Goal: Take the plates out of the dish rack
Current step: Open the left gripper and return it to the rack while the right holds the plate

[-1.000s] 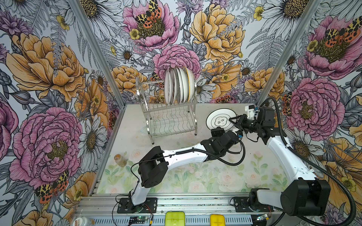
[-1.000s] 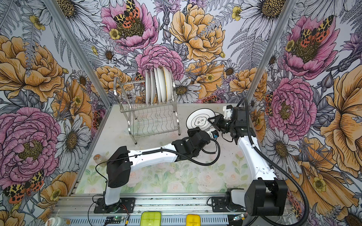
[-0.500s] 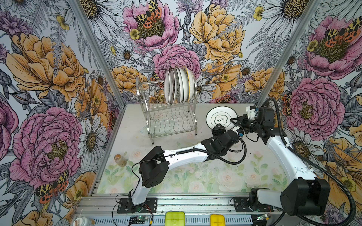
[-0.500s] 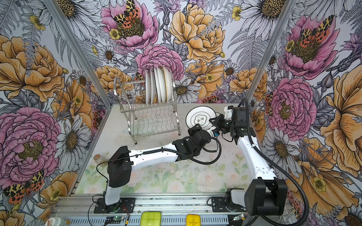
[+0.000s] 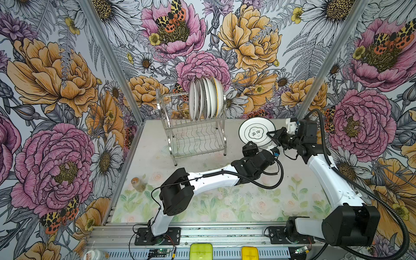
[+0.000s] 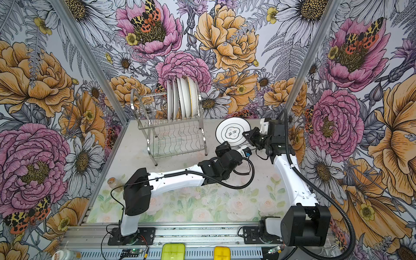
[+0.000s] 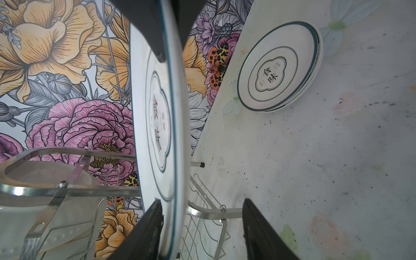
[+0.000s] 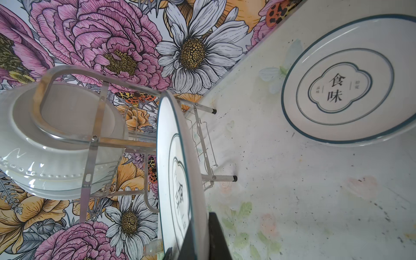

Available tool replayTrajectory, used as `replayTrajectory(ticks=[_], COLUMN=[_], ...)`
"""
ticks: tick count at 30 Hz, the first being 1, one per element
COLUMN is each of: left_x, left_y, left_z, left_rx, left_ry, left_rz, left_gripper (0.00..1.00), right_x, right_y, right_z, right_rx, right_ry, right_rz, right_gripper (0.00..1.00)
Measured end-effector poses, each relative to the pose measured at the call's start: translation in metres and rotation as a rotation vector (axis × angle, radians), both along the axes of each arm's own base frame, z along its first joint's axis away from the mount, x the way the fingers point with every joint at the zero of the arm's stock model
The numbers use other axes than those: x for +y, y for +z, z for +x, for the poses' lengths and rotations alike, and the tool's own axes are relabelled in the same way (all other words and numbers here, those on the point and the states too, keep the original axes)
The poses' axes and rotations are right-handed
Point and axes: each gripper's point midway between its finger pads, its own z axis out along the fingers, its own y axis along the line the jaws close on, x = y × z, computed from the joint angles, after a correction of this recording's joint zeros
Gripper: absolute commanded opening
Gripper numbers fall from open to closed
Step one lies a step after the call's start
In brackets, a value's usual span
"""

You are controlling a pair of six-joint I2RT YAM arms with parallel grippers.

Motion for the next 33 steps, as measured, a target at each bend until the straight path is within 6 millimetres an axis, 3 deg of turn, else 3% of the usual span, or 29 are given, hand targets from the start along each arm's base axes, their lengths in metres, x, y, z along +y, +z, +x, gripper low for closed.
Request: replayTrajectory(ticks=[9,13,18,26,33], left_x=[0.021,0.042,0.077,0.137,0.183], left_y=[0.011,0.011,0.021,0.067,0.066], left_z=[0.005,0.010,0.012,0.015,0.010], left_rx=[0.019,0.041,0.069,0.084,0.183], left_ry=[0.035,0.074,0.128,0.222,0.256], left_rz=[-0.045,-0.051,-0.089,-0.278,-0.470], left_gripper=[0.67,0.69,0.72,0.76,0.86], right_x=[-0.024,-0.046,-0.068,-0.096,-0.109], right_y=[0.019,0.024,0.015,-0.026,-0.082], right_z=[0.017,0.040,0.059,0.087,0.109], right_rx=[-0.039,-0.056,-0.040,0.036,0.140], right_ry=[-0.074,-0.129,-0.187,-0.253,-0.289], right_rz=[0.000,-0.004,-0.013,-0.011,0.004], right_gripper=[0.00,0.00,0.00,0.00,0.00])
